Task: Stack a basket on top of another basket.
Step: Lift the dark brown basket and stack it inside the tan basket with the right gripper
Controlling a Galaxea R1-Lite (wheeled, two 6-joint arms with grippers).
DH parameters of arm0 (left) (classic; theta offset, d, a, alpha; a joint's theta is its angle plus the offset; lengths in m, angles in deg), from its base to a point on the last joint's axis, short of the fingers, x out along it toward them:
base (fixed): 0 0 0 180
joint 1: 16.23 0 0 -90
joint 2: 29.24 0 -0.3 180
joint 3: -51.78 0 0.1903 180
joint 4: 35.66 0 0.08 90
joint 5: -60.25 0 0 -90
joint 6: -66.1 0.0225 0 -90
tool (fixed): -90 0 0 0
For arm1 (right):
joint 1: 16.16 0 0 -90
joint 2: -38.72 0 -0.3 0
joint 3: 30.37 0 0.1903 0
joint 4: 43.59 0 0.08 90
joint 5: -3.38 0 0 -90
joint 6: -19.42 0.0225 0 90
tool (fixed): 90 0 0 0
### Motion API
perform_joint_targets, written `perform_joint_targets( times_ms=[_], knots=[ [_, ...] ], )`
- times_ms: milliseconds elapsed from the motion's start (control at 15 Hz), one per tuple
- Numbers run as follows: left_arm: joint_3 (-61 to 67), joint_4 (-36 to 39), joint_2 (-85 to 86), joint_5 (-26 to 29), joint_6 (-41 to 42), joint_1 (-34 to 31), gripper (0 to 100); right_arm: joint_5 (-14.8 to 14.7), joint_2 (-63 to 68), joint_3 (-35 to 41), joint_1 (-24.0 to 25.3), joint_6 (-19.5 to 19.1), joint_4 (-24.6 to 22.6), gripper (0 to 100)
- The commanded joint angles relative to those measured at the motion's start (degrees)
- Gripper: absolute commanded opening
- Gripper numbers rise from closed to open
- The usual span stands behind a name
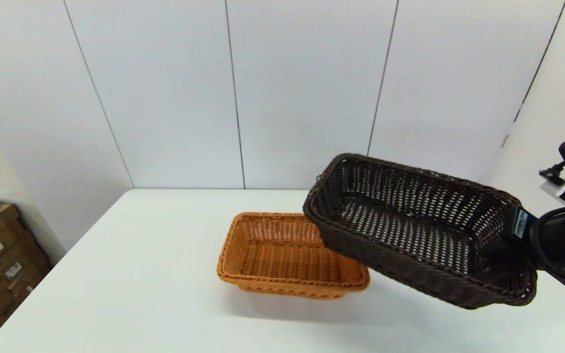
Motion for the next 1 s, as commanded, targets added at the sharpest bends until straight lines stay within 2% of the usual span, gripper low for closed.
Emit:
perform_joint_targets(
  times_ms=[67,200,600,800,1000],
  knots=[
    [0.00,0.01,0.01,-0.05,-0.01,-0.01,100,3.51,0.10,-5.35,1.22,-3.28,6.22,0],
    [0.00,0.01,0.01,-0.05,-0.01,-0.01,100,3.95,0.54,-7.82,3.85,-4.07,8.68,0],
    [0.00,0.01,0.01,-0.05,-0.10,-0.01,100,3.95,6.69,-12.47,12.47,-6.53,9.12,0],
    [0.00,0.01,0.01,-0.05,-0.10,-0.01,100,4.03,11.18,-16.34,15.19,-6.53,9.73,0],
    [0.00,0.01,0.01,-0.05,-0.10,-0.01,100,6.23,16.54,-22.32,16.07,-6.62,12.19,0]
  ],
)
